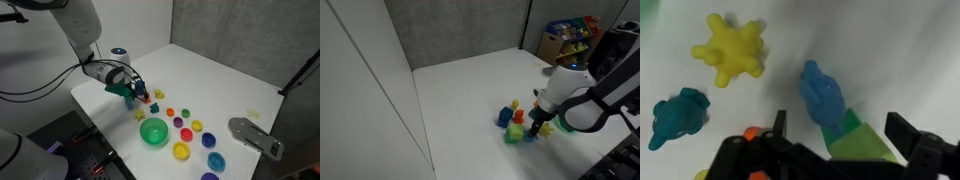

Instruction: Put the light blue toy elephant in the green bowl

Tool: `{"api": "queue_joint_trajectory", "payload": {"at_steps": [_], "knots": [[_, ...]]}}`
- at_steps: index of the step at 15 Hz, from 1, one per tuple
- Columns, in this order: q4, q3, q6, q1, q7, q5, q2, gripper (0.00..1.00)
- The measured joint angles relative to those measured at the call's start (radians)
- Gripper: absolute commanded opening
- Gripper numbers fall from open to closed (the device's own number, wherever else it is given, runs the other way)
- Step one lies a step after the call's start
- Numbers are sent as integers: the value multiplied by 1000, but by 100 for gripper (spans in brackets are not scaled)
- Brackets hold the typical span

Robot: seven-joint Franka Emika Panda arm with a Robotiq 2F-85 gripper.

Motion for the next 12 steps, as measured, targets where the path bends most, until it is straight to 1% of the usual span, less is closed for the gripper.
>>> {"api": "queue_joint_trajectory", "payload": {"at_steps": [1,2,5,6,9,10,11,12], "knots": [[5,2,9,1,0,-3,15,75],[10,3,15,3,0,-8,28,73],[23,-3,23,12,0,-26,54,47],[27,-8,23,16,0,-29,59,40],[36,-46,23,46,4,-41,63,17],[39,-65,23,61,8,-44,63,13],[43,-82,23,76,13,-45,63,12],[45,-97,23,89,18,-45,63,9]]}}
